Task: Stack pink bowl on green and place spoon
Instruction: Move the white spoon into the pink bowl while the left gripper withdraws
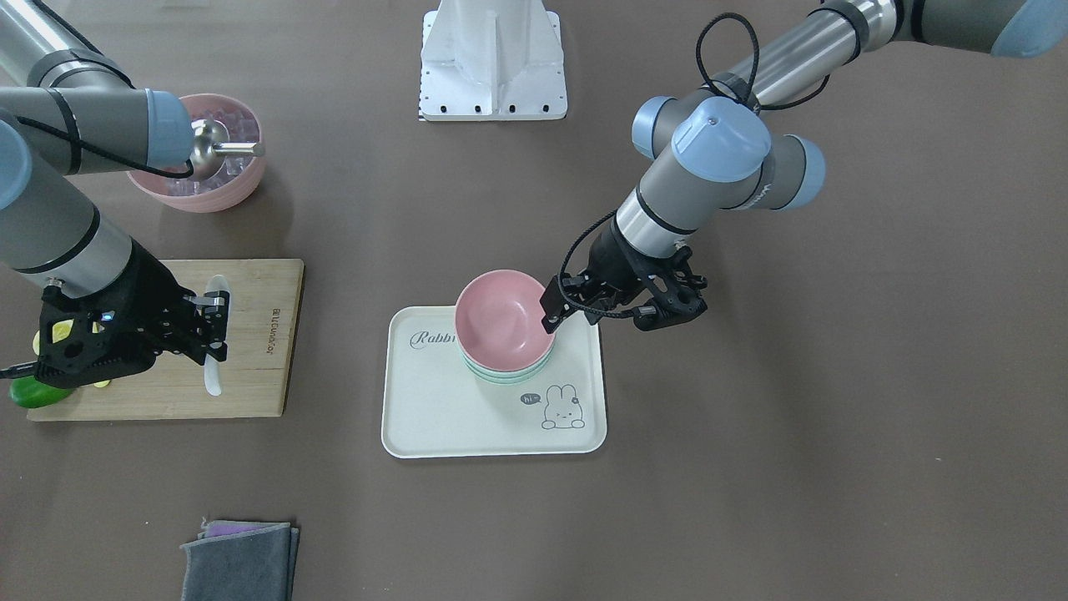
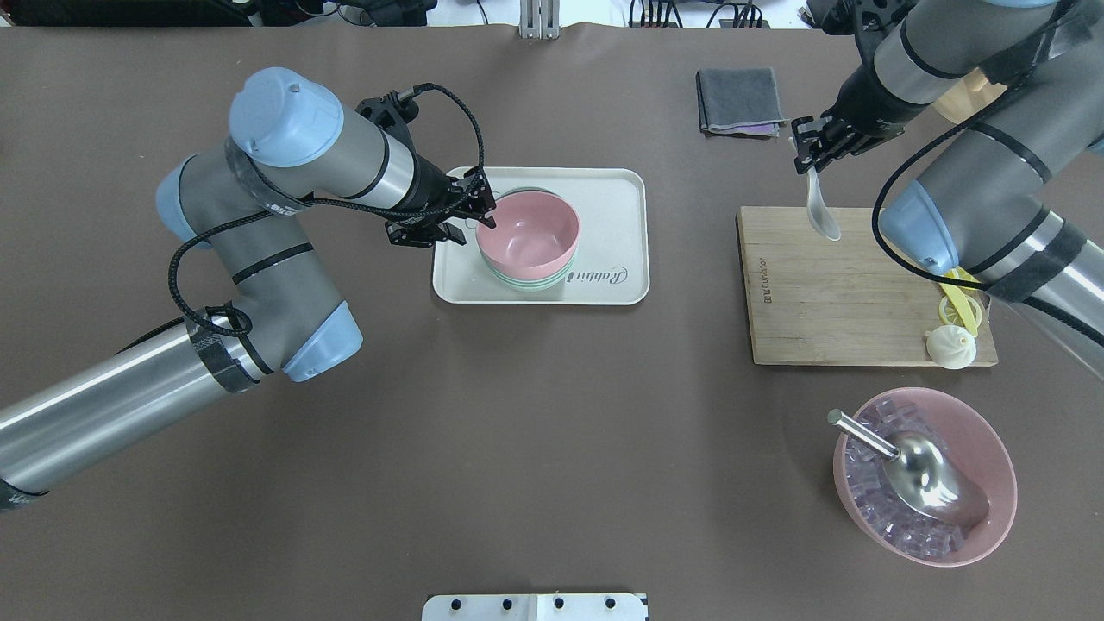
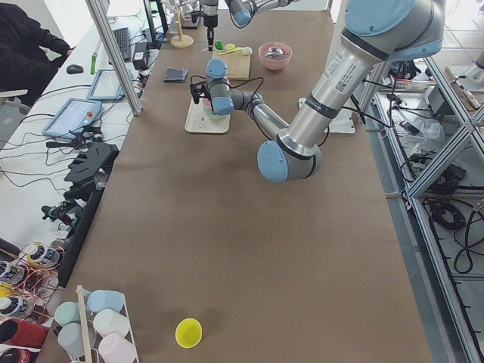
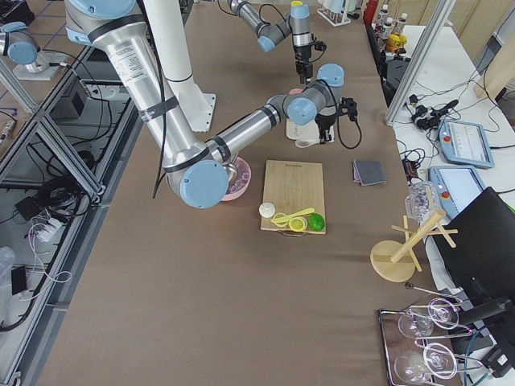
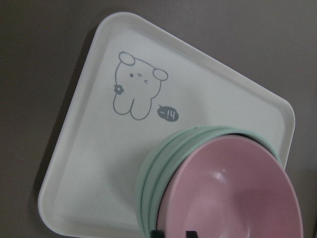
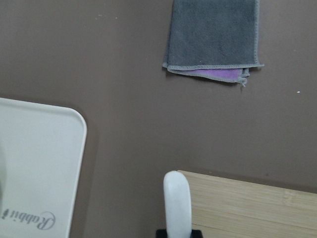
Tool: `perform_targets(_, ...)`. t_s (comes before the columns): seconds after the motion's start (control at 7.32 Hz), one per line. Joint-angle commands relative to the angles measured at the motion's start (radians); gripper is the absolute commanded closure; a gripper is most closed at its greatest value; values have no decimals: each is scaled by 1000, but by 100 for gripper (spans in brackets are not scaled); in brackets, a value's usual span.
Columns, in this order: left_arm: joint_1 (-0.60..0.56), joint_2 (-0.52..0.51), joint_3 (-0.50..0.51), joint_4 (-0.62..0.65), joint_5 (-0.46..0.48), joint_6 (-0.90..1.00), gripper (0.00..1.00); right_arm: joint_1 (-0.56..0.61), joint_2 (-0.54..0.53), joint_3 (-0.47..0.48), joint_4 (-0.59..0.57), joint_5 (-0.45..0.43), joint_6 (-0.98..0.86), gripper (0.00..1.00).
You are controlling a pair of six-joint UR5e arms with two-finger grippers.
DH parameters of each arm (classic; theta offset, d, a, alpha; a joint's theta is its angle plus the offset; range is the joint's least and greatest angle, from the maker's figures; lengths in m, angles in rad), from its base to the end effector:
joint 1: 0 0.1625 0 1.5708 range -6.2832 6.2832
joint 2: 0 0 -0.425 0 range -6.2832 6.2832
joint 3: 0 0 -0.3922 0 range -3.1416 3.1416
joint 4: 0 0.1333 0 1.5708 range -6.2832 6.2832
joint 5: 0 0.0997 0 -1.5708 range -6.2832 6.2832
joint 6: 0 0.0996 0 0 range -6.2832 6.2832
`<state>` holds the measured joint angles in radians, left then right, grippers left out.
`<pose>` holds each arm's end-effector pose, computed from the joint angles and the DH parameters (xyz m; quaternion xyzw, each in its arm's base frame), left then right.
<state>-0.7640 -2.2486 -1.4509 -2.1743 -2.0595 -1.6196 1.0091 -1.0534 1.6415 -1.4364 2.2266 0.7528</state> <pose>0.4597 -0.5603 0.2295 -0.0031 0.5694 -0.1988 0.7976 -0.2920 -0.6002 0.3076 0.0808 -0.4429 -0.0288 0.8924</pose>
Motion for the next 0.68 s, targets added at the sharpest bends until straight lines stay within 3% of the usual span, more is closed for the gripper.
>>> perform_targets(0.0, -139, 50, 0, -4, -109, 13, 2, -48, 61, 3, 99, 21, 228, 100)
perform_targets(0.14, -203, 78, -2, -6, -190, 23, 2, -125, 85, -21, 211, -11, 358, 100)
perform_targets(0.27, -245, 101, -3, -4, -239, 73, 2, -198, 134, -66, 308, -110, 476, 100)
perform_targets(0.55, -265, 121, 0, -2, -255, 110, 2, -305, 296, -228, 384, -301, 586, 100)
